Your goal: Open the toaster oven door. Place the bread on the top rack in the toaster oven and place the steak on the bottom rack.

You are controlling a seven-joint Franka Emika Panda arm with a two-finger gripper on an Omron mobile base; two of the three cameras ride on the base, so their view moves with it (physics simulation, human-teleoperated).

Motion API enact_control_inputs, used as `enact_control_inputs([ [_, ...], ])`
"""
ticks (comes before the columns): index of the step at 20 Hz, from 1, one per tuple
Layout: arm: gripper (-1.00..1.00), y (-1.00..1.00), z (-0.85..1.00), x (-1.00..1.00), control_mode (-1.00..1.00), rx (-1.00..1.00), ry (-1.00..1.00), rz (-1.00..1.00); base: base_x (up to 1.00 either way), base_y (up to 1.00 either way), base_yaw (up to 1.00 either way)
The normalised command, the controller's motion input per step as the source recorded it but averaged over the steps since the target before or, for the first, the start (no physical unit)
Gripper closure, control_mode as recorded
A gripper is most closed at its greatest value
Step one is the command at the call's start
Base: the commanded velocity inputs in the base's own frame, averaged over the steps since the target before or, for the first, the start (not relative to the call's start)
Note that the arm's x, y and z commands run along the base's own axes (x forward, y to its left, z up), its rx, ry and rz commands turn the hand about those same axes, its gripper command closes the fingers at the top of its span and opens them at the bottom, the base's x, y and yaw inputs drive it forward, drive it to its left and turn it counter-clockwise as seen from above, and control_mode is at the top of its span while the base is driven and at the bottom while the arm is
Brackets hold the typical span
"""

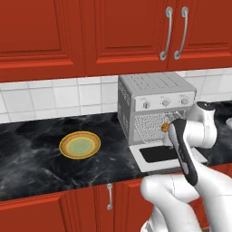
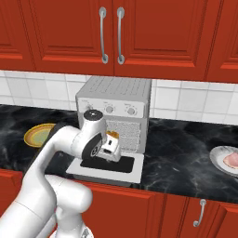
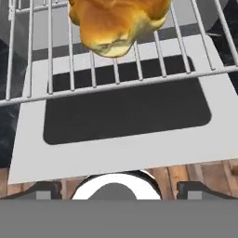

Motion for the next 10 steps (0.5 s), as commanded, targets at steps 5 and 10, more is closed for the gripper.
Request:
enact_control_inputs([
  [5, -1.0, 0.07, -0.26, 0.8, -1.0, 0.0, -0.03, 0.05, 0.0, 0.0, 0.0],
  [10, -1.0, 0.0, 0.0, 1.0, -1.0, 0.06, -0.06, 0.0, 0.0, 0.0, 0.0],
])
